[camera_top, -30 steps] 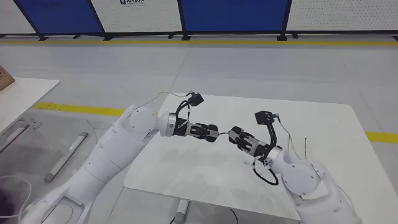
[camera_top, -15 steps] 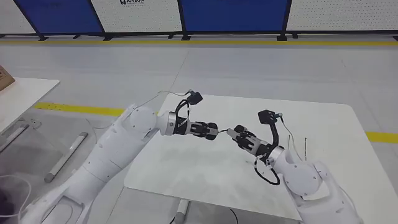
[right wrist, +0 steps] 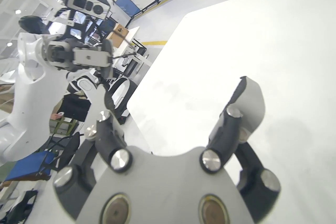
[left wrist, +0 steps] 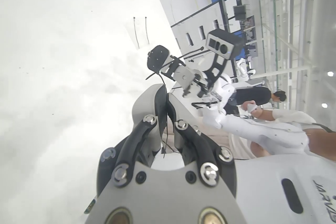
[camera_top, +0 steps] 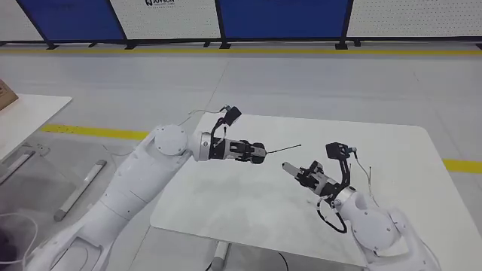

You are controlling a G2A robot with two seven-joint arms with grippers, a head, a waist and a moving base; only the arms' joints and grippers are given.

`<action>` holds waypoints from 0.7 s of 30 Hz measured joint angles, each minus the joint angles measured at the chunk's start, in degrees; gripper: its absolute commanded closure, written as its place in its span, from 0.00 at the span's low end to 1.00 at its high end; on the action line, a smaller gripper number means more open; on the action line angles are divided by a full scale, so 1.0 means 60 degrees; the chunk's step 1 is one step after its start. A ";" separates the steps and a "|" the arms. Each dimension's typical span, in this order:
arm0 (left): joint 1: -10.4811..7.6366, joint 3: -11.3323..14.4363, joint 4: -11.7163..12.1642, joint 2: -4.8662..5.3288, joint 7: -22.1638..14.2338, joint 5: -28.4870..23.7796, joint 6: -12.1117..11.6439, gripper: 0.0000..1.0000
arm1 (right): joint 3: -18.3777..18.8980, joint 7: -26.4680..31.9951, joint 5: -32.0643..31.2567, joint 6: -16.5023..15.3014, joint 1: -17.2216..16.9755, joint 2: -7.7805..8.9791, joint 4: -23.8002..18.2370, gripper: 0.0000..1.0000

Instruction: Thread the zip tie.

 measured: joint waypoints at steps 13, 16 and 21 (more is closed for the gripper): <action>0.0112 0.0003 0.0126 -0.0123 -0.0159 -0.1852 0.0106 1.00 | -0.0188 -0.0119 -0.2133 -0.0150 0.0276 0.0080 0.0089 0.00; 0.0048 -0.0029 0.0163 -0.0144 -0.0203 -0.2139 0.0071 1.00 | -0.0215 0.0047 -0.2561 -0.0231 0.0456 0.0096 0.0248 0.00; 0.0050 -0.0028 0.0161 -0.0143 -0.0194 -0.2121 0.0071 1.00 | -0.0216 0.0043 -0.2542 -0.0218 0.0452 0.0094 0.0249 0.00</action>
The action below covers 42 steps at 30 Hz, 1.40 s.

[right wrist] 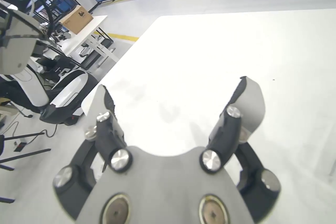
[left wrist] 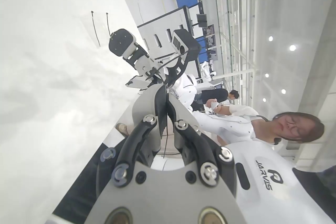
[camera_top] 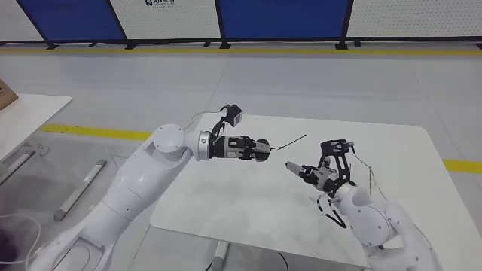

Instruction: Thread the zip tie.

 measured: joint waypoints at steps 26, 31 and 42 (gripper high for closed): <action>-0.0163 0.0374 0.0112 -0.0194 0.0701 0.0308 0.0026 1.00 | -0.0495 -0.0220 0.0982 -0.0578 0.0557 -0.0198 0.0306 0.68; -0.0170 0.0463 0.0138 -0.0221 0.0838 0.0572 -0.0003 1.00 | -0.0505 -0.0333 0.0992 -0.0644 0.0533 -0.0207 0.0215 0.67; -0.0187 0.0642 0.0236 -0.0285 0.0792 0.0739 0.0008 1.00 | -0.0456 -0.0521 0.0914 -0.0673 0.0418 -0.0210 0.0096 0.70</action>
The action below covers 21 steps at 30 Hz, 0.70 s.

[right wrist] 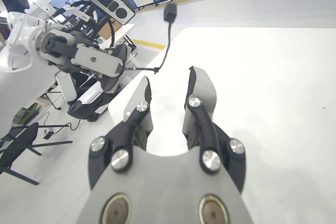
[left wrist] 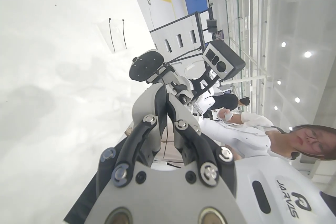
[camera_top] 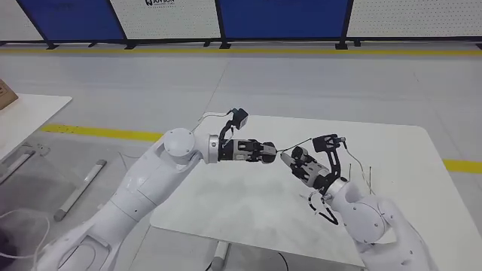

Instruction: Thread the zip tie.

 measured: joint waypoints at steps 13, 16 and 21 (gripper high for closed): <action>-0.0010 0.0050 -0.0006 -0.0039 -0.0039 0.0107 -0.0004 1.00 | -0.0115 0.0040 0.0081 -0.0041 0.0164 -0.0052 0.0160 0.82; 0.0008 0.0057 -0.0025 -0.0040 -0.0054 0.0160 0.0012 1.00 | -0.0128 0.0055 0.0084 -0.0052 0.0190 -0.0060 0.0185 0.85; 0.0028 0.0043 -0.0062 -0.0042 -0.0071 0.0209 0.0017 1.00 | -0.0138 0.0052 0.0084 -0.0080 0.0205 -0.0070 0.0207 0.88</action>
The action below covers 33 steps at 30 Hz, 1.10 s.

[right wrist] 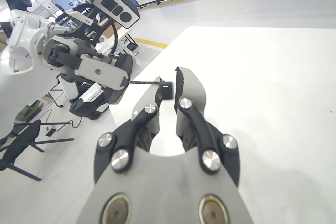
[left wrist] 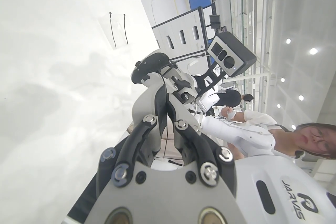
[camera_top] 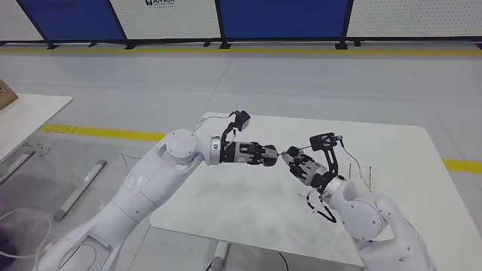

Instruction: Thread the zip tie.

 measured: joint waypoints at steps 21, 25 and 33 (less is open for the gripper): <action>0.0127 -0.0103 -0.0164 -0.0002 0.0070 0.0121 -0.0098 1.00 | 0.0066 0.0089 -0.0194 -0.0039 -0.0114 0.0011 -0.0036 1.00; 0.0169 -0.0148 -0.0246 0.0003 0.0049 0.0092 -0.0170 1.00 | 0.0013 0.0182 -0.0253 -0.0015 -0.0091 0.0004 0.0021 1.00; 0.0248 -0.0231 -0.0347 0.0003 0.0073 0.0006 -0.0296 1.00 | -0.0073 0.0285 -0.0314 -0.0001 -0.0062 -0.0012 0.0191 1.00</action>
